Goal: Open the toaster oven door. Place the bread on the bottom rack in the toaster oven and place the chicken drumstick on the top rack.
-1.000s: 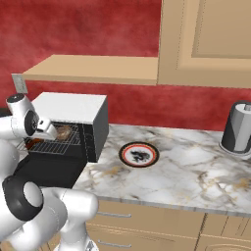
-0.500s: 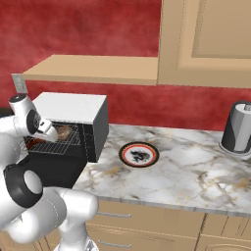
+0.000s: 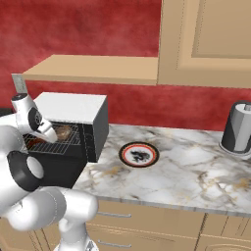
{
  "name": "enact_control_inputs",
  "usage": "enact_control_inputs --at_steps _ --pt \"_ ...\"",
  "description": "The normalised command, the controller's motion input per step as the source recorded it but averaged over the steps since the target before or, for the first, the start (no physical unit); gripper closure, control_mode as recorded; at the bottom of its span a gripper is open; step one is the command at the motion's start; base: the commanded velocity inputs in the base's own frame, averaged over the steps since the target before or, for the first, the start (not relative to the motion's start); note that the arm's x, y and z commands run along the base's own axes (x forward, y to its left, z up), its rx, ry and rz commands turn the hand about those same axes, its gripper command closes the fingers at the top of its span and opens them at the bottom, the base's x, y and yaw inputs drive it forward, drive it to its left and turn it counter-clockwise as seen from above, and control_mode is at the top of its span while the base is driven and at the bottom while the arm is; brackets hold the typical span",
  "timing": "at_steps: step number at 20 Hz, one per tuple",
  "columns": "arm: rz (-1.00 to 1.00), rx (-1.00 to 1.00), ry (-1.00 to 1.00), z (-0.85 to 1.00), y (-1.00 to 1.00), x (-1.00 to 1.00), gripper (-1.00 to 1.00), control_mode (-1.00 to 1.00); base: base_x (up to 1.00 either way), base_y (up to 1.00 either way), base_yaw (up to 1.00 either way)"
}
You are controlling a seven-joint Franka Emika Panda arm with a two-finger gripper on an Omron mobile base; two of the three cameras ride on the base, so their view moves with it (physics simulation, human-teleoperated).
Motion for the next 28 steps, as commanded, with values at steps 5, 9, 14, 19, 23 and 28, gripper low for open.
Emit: enact_control_inputs --at_steps 5,9,14,19,23,28 --pt "-0.14 0.00 0.01 -0.14 0.08 0.07 1.00 -1.00 0.00 0.00 0.00" --pt "-0.13 0.00 0.02 -0.15 0.04 0.07 1.00 -1.00 0.00 0.00 0.00" --pt "-0.13 0.00 0.03 -0.19 0.00 0.01 1.00 -1.00 0.00 0.00 0.00" --pt "-0.12 0.00 0.02 -0.19 0.00 0.00 1.00 -1.00 0.00 0.00 0.00" --pt "-0.10 0.00 0.06 -0.19 0.00 0.00 -1.00 -1.00 0.00 0.00 0.00" --pt "-0.07 0.00 0.04 -0.14 -0.01 0.00 -1.00 -1.00 0.00 0.00 0.00"
